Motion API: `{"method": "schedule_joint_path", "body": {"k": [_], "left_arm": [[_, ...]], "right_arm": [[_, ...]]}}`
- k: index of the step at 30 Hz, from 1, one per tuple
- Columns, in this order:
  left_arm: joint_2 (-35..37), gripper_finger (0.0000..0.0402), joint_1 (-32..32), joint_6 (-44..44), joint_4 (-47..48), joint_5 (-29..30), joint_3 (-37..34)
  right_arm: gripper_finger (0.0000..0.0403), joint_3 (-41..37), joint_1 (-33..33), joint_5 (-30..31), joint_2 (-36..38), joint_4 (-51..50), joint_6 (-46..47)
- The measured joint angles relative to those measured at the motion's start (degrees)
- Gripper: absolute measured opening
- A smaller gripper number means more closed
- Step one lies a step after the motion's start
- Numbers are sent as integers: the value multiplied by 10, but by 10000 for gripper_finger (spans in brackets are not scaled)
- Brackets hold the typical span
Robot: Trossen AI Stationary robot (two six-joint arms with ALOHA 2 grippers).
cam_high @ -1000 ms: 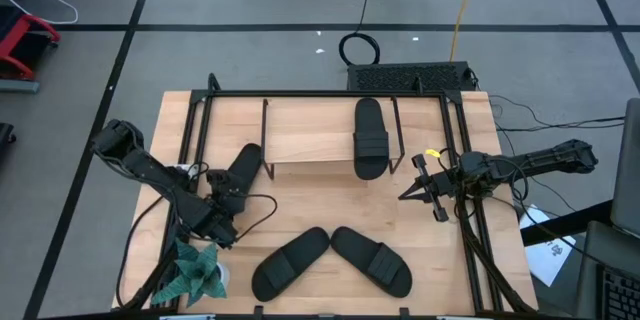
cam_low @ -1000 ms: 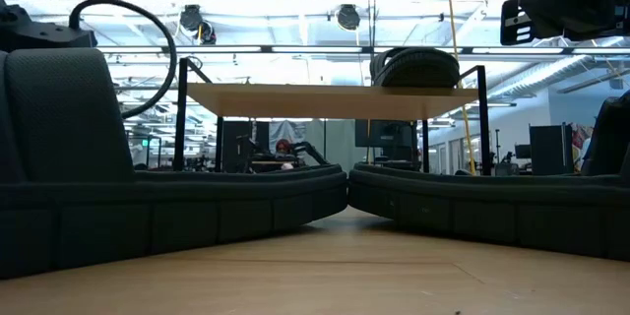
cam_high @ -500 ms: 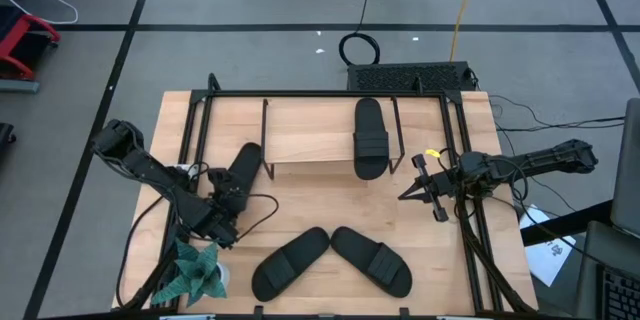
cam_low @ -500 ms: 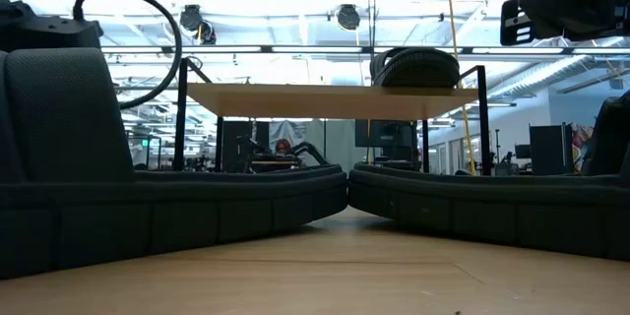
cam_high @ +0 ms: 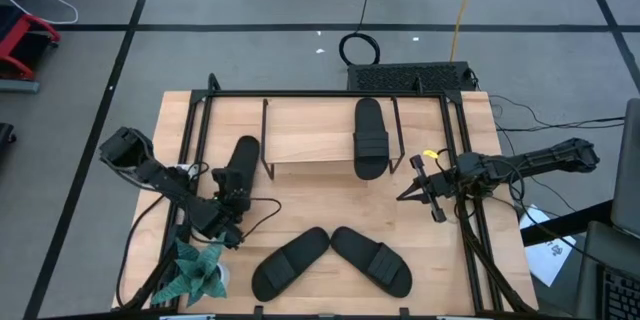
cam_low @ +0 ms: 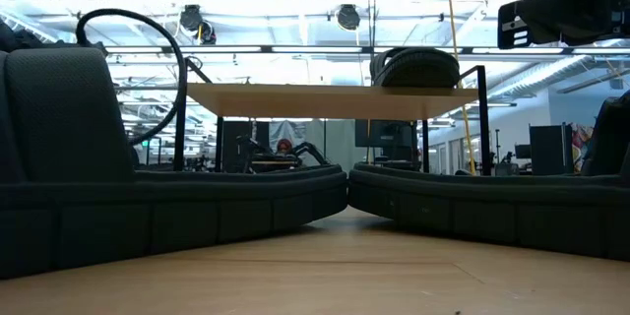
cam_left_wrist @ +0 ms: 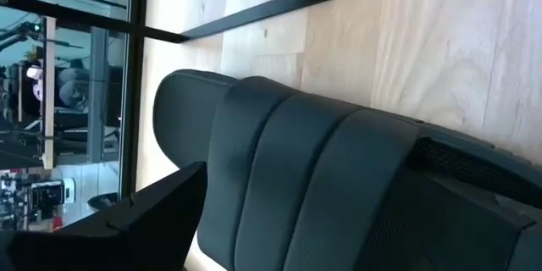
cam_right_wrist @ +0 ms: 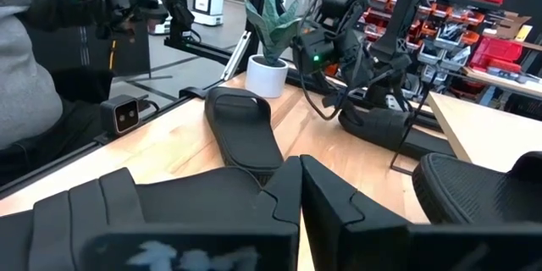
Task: Pick and place slides into the shelf
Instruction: Put the top left black slide on the shelf
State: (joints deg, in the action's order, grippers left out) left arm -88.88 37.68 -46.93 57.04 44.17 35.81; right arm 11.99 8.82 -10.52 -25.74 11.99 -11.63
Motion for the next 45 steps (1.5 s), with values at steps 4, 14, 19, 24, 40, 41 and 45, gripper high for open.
{"method": "schedule_joint_path", "body": {"k": [4,14,19,24,40,41,45], "left_arm": [[0,366,-5,10,-2,1,0],[-1,147,-34,-24,-2,-22,-2],[-1,20,-44,-32,-1,-36,-1],[-1,6,-44,-67,21,-45,6],[1,1,-40,-326,325,-28,101],[1,1,-43,-326,329,-20,103],[1,1,-50,-340,328,11,119]], "right_arm": [[0,0,0,0,-6,2,-1],[0,0,0,0,-7,2,-4],[0,0,0,0,-7,8,2],[0,0,0,0,-7,11,2],[0,0,0,0,-7,11,2],[0,0,0,0,-7,11,2],[0,0,0,0,-7,11,3]]}}
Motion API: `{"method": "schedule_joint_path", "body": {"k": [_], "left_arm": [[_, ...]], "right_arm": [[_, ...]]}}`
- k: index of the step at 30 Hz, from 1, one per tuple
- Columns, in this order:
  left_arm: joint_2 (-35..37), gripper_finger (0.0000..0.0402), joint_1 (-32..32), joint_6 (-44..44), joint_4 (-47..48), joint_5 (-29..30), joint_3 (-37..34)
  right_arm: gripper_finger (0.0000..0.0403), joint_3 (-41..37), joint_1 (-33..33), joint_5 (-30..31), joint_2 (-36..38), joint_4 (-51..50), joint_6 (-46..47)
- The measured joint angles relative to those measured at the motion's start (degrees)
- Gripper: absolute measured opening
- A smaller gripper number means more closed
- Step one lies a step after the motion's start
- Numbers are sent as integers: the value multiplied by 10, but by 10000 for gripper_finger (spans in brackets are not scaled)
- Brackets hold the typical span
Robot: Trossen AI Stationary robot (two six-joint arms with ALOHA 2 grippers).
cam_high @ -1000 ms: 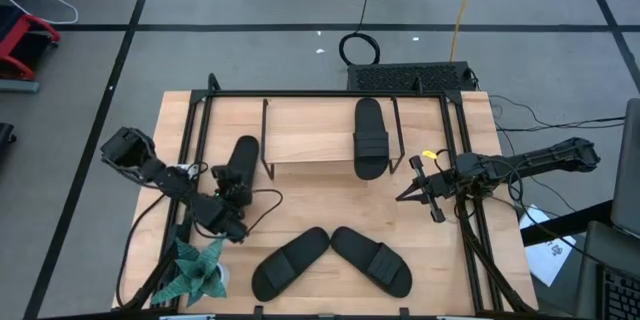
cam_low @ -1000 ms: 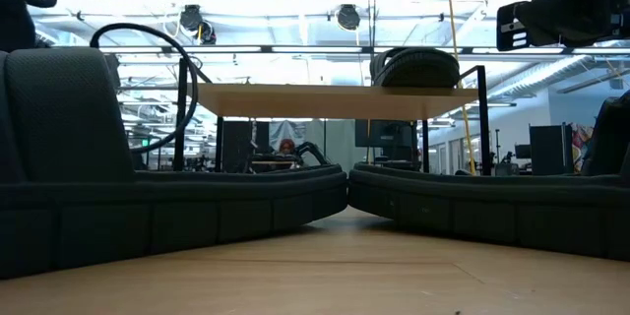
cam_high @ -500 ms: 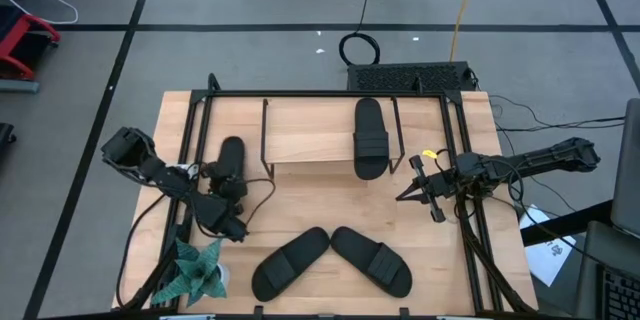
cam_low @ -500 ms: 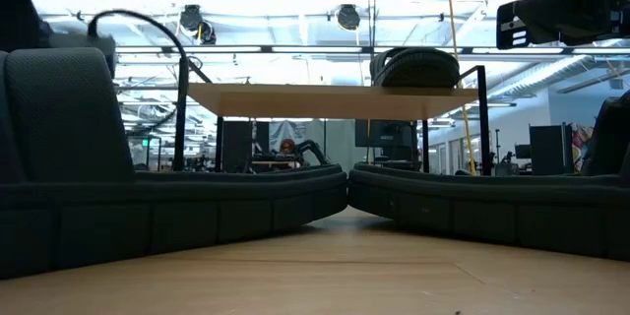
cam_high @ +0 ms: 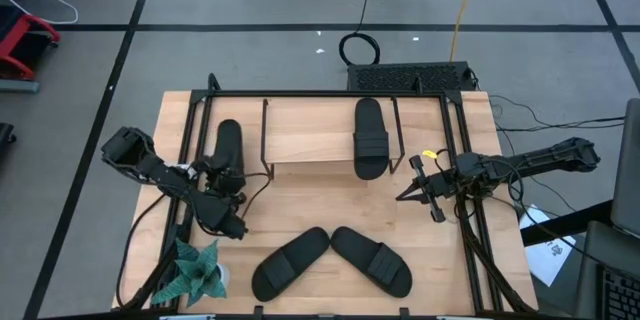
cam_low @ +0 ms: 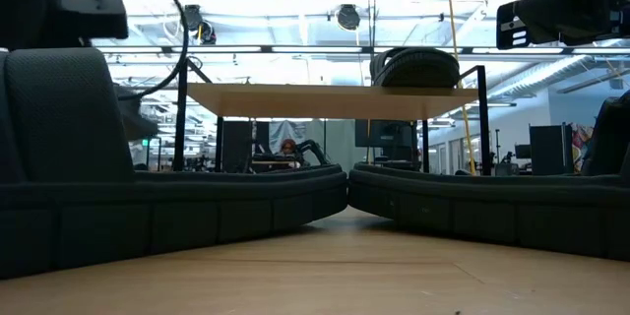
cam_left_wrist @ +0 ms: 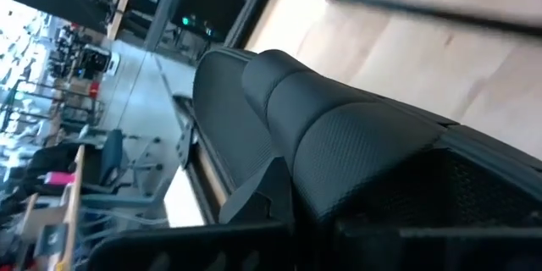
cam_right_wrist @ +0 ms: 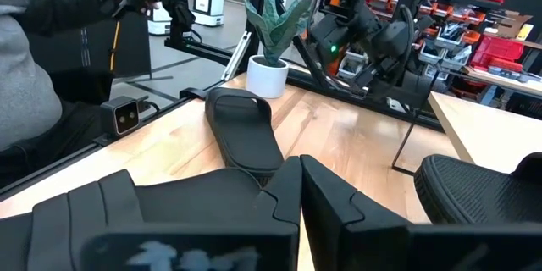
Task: Pick and place slides into the shelf
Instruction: Put the top left black slide on the shelf
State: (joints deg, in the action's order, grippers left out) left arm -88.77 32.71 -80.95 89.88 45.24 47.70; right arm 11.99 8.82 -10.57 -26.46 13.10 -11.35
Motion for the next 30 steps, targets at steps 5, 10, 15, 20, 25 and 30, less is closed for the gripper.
{"method": "schedule_joint_path", "body": {"k": [5,10,15,20,25,30], "left_arm": [[0,0,-6,-2,1,31,21],[0,0,-6,9,1,45,37],[0,0,-19,9,1,71,43],[1,0,-43,-12,1,120,45],[1,0,-71,-23,2,138,45],[2,0,-89,6,2,144,45]], "right_arm": [[0,0,0,0,0,0,0],[0,0,0,0,0,0,2],[0,0,0,0,0,0,1],[0,0,0,0,0,0,2],[0,0,0,0,0,0,2],[0,0,0,0,0,0,2]]}}
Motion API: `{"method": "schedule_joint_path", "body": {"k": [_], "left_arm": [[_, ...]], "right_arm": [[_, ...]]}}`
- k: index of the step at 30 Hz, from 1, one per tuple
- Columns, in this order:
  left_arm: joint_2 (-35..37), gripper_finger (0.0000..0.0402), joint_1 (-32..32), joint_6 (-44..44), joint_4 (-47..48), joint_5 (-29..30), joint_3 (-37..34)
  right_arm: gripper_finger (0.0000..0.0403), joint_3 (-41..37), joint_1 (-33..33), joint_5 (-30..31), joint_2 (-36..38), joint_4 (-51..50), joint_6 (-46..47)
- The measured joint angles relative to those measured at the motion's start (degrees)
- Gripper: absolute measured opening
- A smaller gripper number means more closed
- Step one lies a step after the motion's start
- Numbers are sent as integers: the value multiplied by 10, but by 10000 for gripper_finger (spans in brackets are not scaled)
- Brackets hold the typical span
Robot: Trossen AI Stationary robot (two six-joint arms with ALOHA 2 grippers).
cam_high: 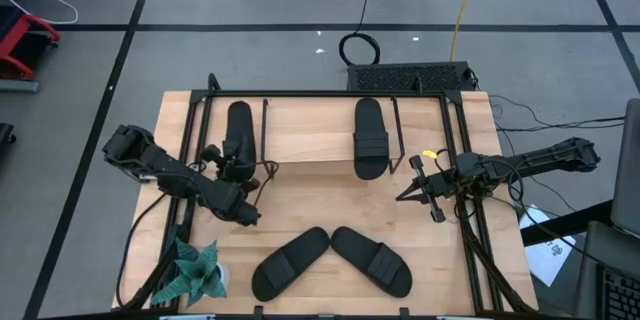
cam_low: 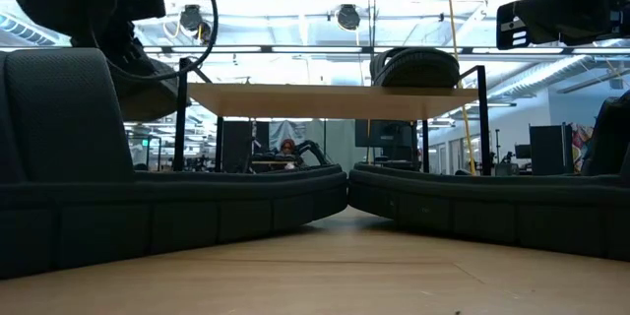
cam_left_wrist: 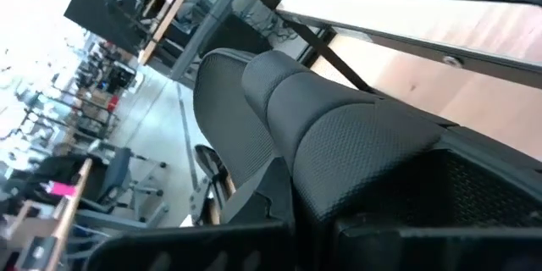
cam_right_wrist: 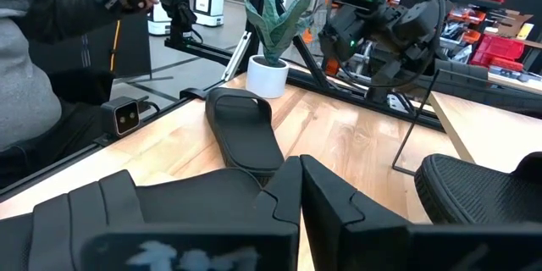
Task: Pick and place slides into the shelf
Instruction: Put the top left black slide on the shelf
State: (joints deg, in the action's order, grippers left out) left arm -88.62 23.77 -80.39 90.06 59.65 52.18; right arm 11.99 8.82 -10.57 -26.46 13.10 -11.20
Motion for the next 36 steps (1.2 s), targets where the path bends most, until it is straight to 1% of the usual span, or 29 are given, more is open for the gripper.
{"method": "schedule_joint_path", "body": {"k": [6,9,13,17,21,24,30,36], "left_arm": [[6,0,7,35,-1,-3,31],[6,0,16,40,-1,-24,53],[6,0,27,20,0,-75,68],[6,0,35,-14,-1,-87,66],[6,0,27,-46,0,-74,65],[6,0,10,-53,0,-68,65],[6,0,-20,-31,-1,-64,65],[6,0,-33,-5,0,-54,65]], "right_arm": [[0,0,0,0,0,0,-1],[0,0,0,0,0,0,-1],[0,0,0,0,0,0,0],[0,0,0,-1,0,0,0],[0,0,0,-1,0,0,0],[0,0,0,-2,0,0,4],[0,0,0,-2,0,0,7],[0,0,0,-2,0,0,6]]}}
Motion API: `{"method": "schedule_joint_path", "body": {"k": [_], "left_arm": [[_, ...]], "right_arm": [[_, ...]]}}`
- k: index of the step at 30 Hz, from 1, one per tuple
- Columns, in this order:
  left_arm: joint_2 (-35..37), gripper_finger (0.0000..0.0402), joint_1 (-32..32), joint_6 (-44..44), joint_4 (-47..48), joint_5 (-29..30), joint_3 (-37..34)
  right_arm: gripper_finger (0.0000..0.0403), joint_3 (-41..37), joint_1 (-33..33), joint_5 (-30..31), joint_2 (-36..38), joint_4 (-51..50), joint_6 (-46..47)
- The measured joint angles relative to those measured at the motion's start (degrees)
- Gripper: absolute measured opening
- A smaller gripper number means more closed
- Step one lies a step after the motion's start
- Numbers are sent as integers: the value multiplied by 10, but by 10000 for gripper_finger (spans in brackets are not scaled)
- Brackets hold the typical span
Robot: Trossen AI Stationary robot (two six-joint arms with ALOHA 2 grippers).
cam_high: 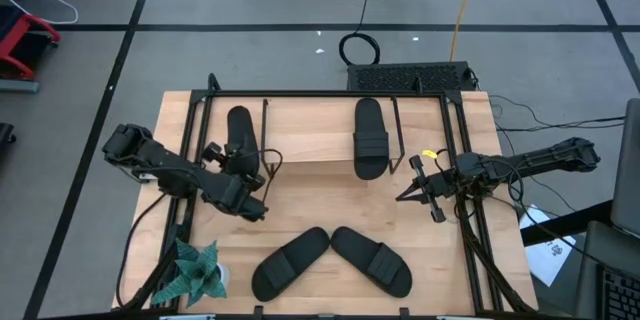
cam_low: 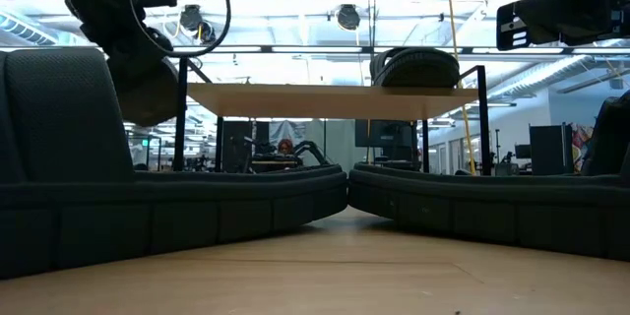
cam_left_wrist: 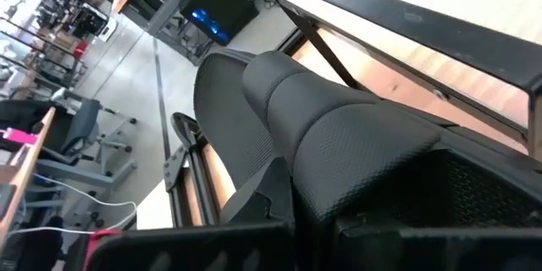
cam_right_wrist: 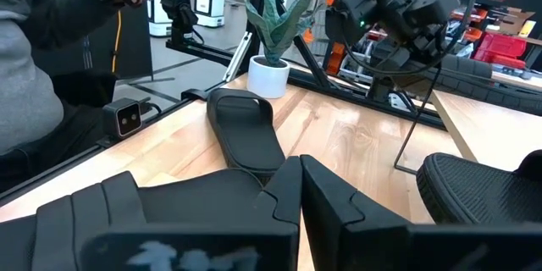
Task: Pick and place slides into the shelf
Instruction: Put the top left black slide on the shelf
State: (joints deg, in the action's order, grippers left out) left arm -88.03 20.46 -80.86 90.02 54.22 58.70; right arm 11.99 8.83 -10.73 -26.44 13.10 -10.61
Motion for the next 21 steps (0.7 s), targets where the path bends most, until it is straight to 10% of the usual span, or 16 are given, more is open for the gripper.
{"method": "schedule_joint_path", "body": {"k": [7,21], "left_arm": [[31,0,-6,19,1,-2,0],[34,0,105,-8,0,-235,11]], "right_arm": [[0,0,0,0,0,0,-1],[0,0,0,0,0,2,5]]}}
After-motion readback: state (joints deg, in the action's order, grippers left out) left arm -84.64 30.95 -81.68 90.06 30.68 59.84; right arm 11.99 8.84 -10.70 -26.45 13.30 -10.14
